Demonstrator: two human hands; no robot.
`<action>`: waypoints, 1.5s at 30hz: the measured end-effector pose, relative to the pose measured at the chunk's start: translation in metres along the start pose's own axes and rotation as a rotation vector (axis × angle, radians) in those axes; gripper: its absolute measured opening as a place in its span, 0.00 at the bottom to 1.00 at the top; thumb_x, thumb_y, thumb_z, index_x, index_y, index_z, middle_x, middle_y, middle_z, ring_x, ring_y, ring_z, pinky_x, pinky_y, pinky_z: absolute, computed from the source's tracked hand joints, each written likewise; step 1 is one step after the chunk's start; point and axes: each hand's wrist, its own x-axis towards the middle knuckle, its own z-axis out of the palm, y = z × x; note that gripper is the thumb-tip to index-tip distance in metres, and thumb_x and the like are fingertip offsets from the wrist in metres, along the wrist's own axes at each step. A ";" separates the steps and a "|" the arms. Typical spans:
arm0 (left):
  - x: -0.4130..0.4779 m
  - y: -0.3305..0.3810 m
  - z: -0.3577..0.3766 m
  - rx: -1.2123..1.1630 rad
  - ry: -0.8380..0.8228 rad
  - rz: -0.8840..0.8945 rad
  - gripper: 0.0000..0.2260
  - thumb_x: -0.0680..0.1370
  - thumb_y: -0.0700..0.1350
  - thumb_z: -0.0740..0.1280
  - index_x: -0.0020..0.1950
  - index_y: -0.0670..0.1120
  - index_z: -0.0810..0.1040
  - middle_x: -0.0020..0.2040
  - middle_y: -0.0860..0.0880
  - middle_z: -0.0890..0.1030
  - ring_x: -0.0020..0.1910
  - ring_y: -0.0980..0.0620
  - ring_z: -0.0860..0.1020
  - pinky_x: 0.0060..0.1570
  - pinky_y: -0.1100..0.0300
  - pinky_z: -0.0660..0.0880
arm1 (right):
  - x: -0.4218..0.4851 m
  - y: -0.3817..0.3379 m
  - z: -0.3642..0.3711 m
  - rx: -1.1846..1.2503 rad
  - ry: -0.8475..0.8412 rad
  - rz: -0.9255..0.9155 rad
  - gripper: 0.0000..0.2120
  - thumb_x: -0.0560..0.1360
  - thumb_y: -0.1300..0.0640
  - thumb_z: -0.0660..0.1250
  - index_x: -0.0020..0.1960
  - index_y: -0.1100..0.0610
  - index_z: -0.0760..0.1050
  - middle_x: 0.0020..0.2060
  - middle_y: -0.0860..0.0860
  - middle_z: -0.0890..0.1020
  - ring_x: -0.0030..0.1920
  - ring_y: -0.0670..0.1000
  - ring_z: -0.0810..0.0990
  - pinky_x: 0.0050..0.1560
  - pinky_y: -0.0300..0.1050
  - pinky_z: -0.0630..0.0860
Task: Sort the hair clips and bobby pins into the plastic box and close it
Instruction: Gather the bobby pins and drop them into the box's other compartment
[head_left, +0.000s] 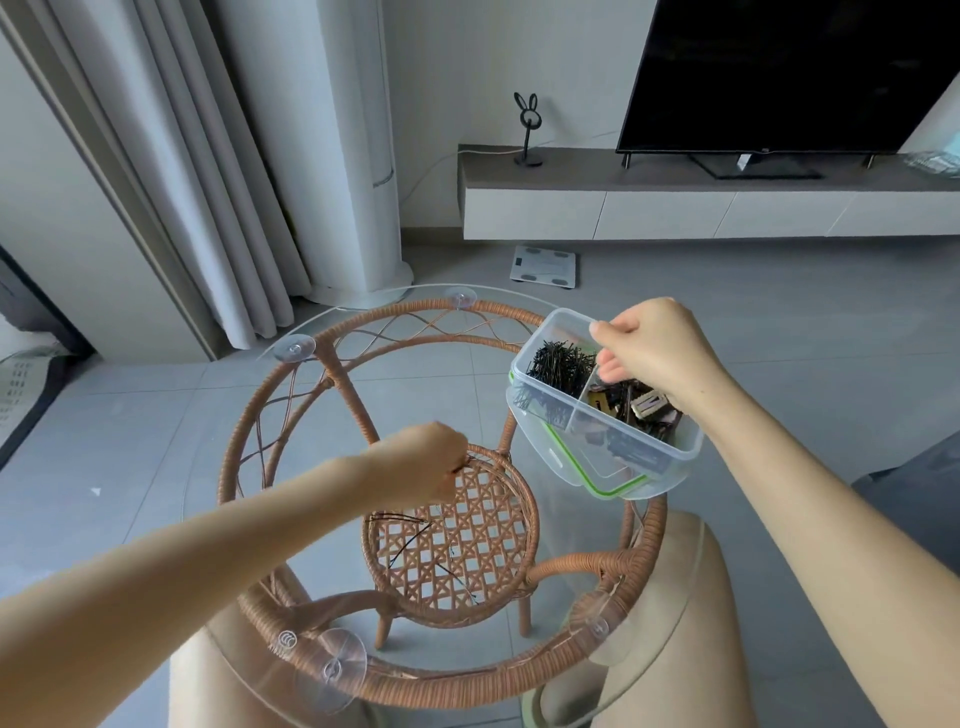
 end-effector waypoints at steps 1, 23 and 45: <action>0.001 0.000 -0.008 -0.060 0.056 0.009 0.09 0.76 0.42 0.64 0.54 0.40 0.75 0.49 0.44 0.80 0.45 0.48 0.78 0.47 0.55 0.79 | -0.003 0.002 -0.003 0.022 -0.002 -0.007 0.13 0.75 0.56 0.63 0.37 0.62 0.80 0.33 0.59 0.84 0.33 0.55 0.84 0.48 0.51 0.81; 0.100 0.043 -0.110 -0.488 0.268 -0.090 0.04 0.75 0.37 0.64 0.41 0.40 0.75 0.43 0.44 0.81 0.37 0.50 0.81 0.30 0.66 0.76 | -0.026 0.038 -0.001 0.018 0.034 -0.076 0.13 0.74 0.55 0.63 0.37 0.62 0.79 0.32 0.57 0.84 0.36 0.59 0.82 0.47 0.56 0.79; -0.042 -0.028 0.059 -0.117 0.274 -0.091 0.12 0.76 0.46 0.65 0.60 0.46 0.75 0.58 0.48 0.76 0.58 0.50 0.74 0.57 0.60 0.71 | -0.101 0.006 0.141 -0.346 -0.377 -0.433 0.16 0.71 0.68 0.66 0.57 0.58 0.76 0.52 0.54 0.80 0.52 0.52 0.77 0.47 0.38 0.69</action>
